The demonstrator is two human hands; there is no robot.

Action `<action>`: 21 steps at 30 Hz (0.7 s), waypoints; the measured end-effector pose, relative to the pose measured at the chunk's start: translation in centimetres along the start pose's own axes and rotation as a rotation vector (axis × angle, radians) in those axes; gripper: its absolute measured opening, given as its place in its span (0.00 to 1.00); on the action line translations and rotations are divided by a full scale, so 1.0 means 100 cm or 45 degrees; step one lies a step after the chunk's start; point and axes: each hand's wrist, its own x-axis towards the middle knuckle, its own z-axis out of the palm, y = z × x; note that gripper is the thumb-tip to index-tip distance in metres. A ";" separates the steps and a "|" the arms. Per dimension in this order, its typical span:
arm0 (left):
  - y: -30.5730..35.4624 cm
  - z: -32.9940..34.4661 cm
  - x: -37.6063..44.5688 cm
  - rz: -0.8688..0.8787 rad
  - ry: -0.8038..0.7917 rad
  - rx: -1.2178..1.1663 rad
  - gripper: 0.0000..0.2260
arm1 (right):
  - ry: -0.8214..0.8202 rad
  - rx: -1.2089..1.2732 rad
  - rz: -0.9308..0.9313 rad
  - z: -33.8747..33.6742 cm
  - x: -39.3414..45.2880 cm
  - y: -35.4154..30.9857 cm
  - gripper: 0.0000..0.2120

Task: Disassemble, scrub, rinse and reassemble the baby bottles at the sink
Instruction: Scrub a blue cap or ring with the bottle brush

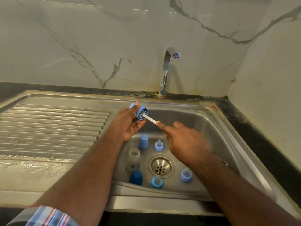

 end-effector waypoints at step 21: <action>0.005 -0.002 -0.003 0.032 -0.175 -0.161 0.11 | -0.161 0.454 0.060 0.002 0.002 -0.010 0.25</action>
